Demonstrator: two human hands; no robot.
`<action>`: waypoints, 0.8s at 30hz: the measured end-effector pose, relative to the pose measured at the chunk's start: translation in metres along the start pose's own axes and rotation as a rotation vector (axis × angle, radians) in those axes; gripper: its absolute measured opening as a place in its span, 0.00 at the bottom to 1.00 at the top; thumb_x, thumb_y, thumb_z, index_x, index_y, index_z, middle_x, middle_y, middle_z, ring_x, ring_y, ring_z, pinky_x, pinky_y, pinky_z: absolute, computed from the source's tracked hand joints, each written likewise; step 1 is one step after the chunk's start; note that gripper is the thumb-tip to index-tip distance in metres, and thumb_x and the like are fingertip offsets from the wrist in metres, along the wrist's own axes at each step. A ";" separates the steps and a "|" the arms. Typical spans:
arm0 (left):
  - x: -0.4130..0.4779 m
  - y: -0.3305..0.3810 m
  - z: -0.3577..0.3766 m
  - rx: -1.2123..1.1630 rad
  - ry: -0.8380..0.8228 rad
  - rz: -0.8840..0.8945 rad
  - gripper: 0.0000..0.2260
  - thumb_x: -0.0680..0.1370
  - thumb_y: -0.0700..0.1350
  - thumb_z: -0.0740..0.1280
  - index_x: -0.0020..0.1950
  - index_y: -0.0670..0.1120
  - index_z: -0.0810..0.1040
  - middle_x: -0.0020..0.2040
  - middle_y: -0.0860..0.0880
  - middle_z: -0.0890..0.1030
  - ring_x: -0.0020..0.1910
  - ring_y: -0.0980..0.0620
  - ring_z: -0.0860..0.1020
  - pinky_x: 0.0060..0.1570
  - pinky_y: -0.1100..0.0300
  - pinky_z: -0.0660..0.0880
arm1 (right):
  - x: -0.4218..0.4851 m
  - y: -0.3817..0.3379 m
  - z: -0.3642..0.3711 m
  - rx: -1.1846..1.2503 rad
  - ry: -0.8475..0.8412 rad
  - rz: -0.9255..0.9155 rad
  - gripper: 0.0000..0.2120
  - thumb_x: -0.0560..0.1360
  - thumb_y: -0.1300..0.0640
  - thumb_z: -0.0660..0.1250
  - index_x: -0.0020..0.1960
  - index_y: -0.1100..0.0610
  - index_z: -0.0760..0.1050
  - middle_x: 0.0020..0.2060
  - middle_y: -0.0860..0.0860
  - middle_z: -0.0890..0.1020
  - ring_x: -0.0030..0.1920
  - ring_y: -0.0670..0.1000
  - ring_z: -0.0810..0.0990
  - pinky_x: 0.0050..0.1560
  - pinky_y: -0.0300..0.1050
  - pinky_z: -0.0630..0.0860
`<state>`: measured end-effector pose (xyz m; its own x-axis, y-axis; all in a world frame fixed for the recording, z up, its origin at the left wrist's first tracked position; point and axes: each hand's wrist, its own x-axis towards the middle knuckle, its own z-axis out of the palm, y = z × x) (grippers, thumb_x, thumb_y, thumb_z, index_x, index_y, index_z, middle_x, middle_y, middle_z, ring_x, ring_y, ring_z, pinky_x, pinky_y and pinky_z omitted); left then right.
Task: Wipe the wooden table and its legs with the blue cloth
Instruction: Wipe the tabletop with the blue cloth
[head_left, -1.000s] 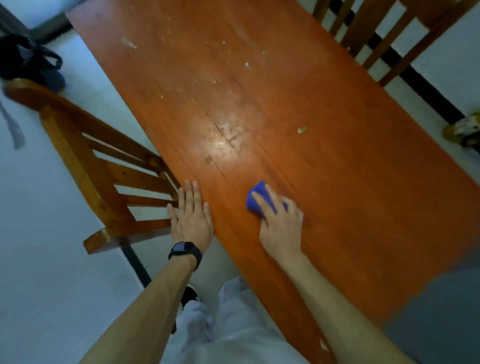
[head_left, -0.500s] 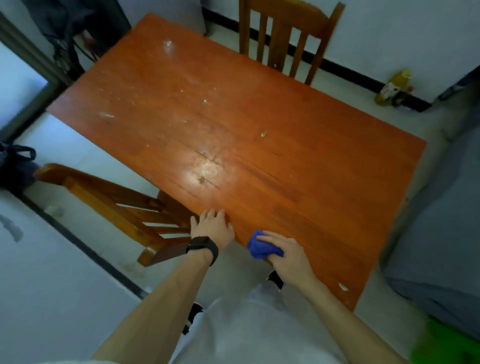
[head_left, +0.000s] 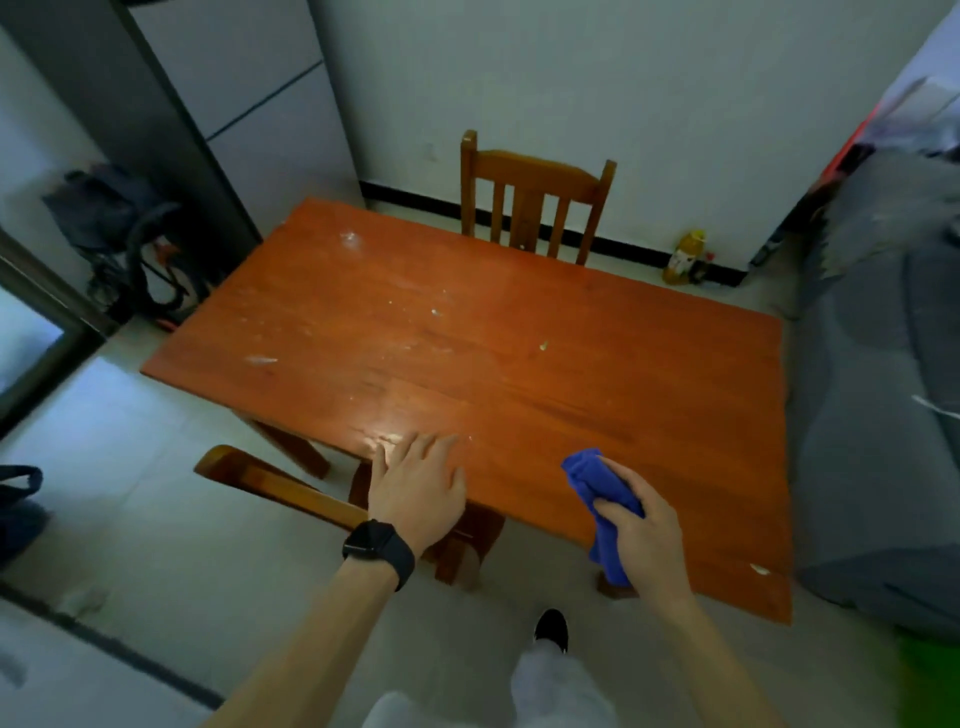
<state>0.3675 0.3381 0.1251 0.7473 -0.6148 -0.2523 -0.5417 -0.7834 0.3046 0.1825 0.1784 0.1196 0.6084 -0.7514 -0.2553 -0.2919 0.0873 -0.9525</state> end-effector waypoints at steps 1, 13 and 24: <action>0.002 -0.009 -0.003 0.019 -0.007 0.007 0.22 0.82 0.55 0.55 0.77 0.58 0.62 0.78 0.54 0.63 0.79 0.50 0.53 0.77 0.41 0.47 | -0.002 0.002 0.006 0.002 0.012 0.007 0.22 0.76 0.69 0.65 0.58 0.43 0.78 0.53 0.35 0.81 0.50 0.35 0.80 0.48 0.36 0.73; 0.093 -0.093 -0.028 0.255 -0.162 0.069 0.24 0.82 0.55 0.57 0.78 0.56 0.61 0.79 0.52 0.62 0.79 0.49 0.53 0.77 0.39 0.48 | 0.053 0.049 0.072 -0.025 0.131 0.228 0.21 0.77 0.65 0.65 0.62 0.42 0.75 0.53 0.32 0.77 0.54 0.40 0.76 0.55 0.40 0.70; 0.200 -0.145 -0.007 0.335 -0.356 0.237 0.26 0.82 0.54 0.55 0.80 0.56 0.56 0.81 0.48 0.53 0.80 0.44 0.49 0.77 0.40 0.49 | 0.093 0.080 0.106 -0.493 0.303 0.378 0.24 0.73 0.61 0.63 0.64 0.40 0.74 0.67 0.44 0.76 0.65 0.54 0.72 0.66 0.54 0.69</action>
<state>0.5987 0.3295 0.0370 0.4446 -0.7251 -0.5259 -0.8160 -0.5700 0.0960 0.2942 0.1847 0.0016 0.1870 -0.8838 -0.4289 -0.7885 0.1255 -0.6022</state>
